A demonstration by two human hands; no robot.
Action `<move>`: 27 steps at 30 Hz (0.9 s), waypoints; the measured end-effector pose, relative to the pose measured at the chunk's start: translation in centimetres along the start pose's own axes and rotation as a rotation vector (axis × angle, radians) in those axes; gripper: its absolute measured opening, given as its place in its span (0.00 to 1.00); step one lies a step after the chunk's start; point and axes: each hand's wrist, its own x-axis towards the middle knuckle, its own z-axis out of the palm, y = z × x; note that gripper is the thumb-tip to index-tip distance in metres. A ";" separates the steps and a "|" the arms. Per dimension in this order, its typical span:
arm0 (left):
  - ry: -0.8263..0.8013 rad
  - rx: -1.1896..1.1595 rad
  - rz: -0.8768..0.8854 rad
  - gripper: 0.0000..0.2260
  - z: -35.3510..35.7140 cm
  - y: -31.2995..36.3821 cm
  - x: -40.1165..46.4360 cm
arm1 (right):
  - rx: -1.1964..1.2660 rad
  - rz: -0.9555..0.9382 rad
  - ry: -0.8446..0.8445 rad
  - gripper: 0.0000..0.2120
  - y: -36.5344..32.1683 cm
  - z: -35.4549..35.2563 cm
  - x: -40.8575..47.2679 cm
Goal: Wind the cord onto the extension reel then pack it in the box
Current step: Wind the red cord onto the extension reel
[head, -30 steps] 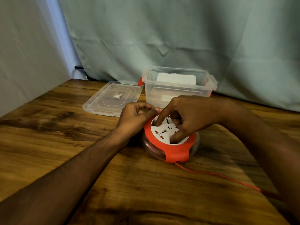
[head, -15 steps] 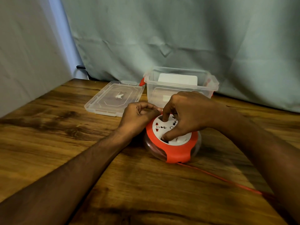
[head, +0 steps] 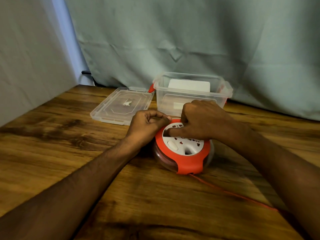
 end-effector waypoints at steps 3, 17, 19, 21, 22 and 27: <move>0.015 0.007 0.006 0.06 0.0 0.0 0.0 | 0.012 -0.056 0.030 0.27 -0.2 -1.1 -0.1; 0.011 0.020 0.022 0.07 -0.1 0.2 -0.2 | 0.221 -0.289 -0.363 0.27 0.2 -3.9 -0.7; 0.005 0.014 0.026 0.06 -0.1 0.1 -0.2 | 0.239 -0.247 -0.342 0.28 0.2 -3.5 -0.8; 0.001 0.011 0.027 0.05 -0.1 0.1 -0.1 | 0.216 -0.211 -0.320 0.29 0.0 -3.2 -0.7; -0.001 0.010 0.028 0.06 -0.1 0.0 -0.1 | 0.195 -0.203 -0.310 0.29 0.0 -3.1 -0.7; -0.003 0.008 0.032 0.08 -0.1 -0.1 0.0 | 0.110 -0.193 -0.210 0.31 0.0 -2.6 -0.4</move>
